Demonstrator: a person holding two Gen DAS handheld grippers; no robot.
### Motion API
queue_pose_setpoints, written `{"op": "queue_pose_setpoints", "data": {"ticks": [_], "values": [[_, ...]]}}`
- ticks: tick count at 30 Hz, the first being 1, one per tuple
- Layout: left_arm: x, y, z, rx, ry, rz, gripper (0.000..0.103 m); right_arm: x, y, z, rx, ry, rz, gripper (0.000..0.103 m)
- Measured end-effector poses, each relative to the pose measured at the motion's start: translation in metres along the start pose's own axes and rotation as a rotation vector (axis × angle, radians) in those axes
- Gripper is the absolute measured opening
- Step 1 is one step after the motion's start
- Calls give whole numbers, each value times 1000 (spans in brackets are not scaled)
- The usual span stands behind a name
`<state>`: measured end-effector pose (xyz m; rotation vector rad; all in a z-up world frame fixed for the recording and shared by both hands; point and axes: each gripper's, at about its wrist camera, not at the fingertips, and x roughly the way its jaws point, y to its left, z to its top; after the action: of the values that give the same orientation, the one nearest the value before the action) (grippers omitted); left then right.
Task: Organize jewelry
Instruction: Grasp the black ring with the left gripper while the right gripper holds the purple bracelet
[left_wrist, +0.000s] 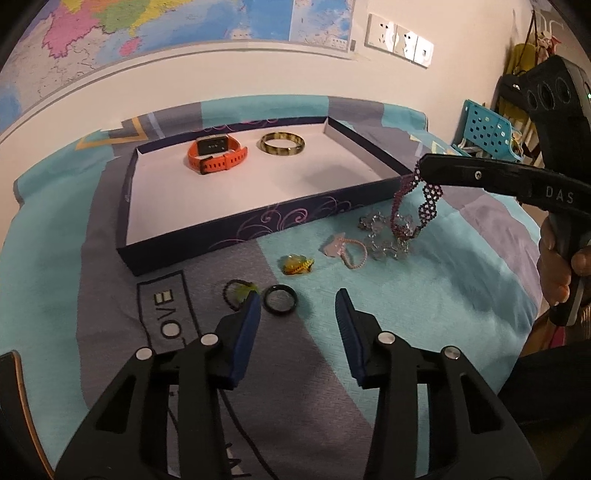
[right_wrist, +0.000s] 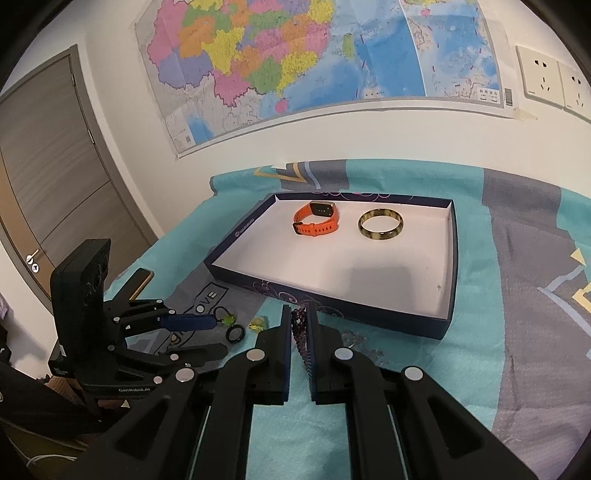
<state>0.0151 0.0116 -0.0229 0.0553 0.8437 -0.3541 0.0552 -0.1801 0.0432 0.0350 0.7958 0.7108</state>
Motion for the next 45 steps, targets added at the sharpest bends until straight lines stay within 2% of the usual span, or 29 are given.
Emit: {"op": "queue_pose_setpoints", "data": {"ticks": [5,8,13,15,26,45], "values": [[15,7,1,-43,62,19,41,2,-1,-2,7,7,2,6],[17,6,3,-41,60,21,40,4,-2,-4,12,13,2,6],[22,4,7,-37,65,47,30,6,-2,-5,17,19,6,6],[23,3,8,-35,66,63,23,7,-2,-5,18,19,5,6],[10,0,8,-46,29,55,23,4,-4,-2,27,9,16,6],[-17,-2,27,-26,-63,52,23,2,-2,16,10,-24,19,6]]}}
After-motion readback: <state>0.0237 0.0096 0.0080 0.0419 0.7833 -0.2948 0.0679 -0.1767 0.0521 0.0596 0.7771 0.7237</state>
